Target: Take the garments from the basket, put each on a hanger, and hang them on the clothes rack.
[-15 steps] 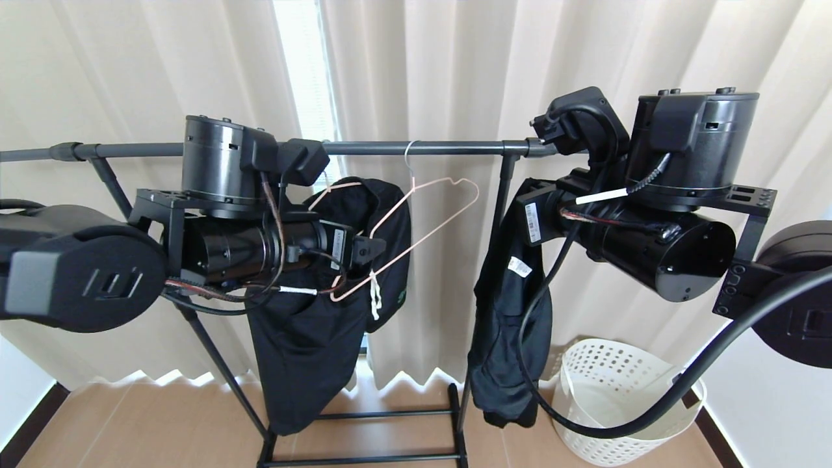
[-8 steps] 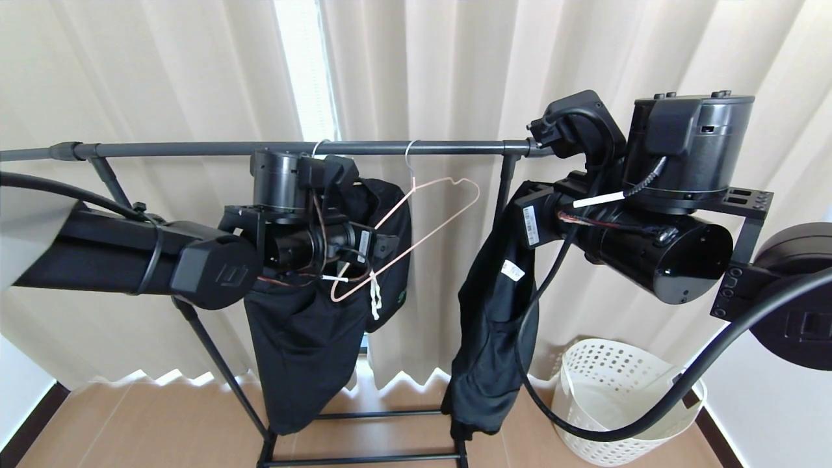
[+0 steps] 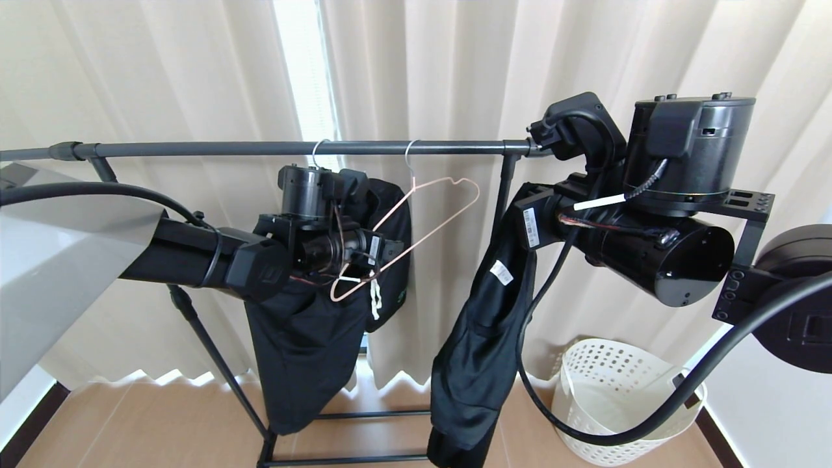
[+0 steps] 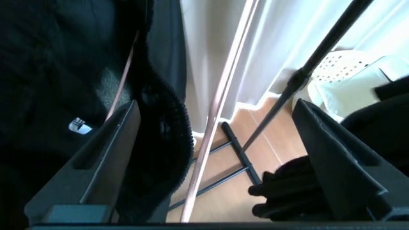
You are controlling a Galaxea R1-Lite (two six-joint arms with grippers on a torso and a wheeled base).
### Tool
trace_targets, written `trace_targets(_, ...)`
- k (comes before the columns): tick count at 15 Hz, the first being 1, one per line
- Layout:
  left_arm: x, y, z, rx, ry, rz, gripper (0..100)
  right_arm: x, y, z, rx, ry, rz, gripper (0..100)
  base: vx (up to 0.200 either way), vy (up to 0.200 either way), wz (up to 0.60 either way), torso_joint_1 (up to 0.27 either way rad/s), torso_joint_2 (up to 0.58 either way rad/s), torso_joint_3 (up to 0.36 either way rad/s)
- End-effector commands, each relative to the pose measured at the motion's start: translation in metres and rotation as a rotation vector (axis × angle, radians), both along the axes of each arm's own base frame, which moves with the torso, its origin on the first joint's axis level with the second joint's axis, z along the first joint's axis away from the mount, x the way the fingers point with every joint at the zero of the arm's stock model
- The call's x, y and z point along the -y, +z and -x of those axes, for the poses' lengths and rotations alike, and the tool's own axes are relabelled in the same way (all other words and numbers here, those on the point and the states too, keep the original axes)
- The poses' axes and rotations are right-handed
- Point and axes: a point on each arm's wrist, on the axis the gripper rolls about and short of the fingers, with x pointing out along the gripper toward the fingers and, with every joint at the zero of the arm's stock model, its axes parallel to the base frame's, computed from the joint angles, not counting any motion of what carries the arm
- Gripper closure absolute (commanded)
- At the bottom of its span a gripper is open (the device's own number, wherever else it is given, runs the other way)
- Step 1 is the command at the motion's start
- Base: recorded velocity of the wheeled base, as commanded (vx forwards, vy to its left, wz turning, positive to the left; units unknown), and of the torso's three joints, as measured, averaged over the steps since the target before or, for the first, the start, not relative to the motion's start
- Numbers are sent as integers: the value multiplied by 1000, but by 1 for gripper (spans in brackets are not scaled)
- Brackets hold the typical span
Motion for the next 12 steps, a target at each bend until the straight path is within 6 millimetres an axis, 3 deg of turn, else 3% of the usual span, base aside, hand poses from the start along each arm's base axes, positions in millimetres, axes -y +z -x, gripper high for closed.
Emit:
trace_targets(1,3,-7,-6,-9,2,-4,0,0,0,0,1,1,1,100,0,0,0,0,0,0)
trace_targets(6,5,-17,-10,-28,3,-14,0,0,0,0,0,0,2,100,0,0,0,0,0,0)
trace_targets(7,5,-18,-10,-31,3,-15,100,0,0,0,0,1,1,100,0,0,0,0,0,0)
trace_targets(12,6,-18,-10,-30,0,-15,100,0,0,1,1,1,1,100,0,0,0,0,0,0)
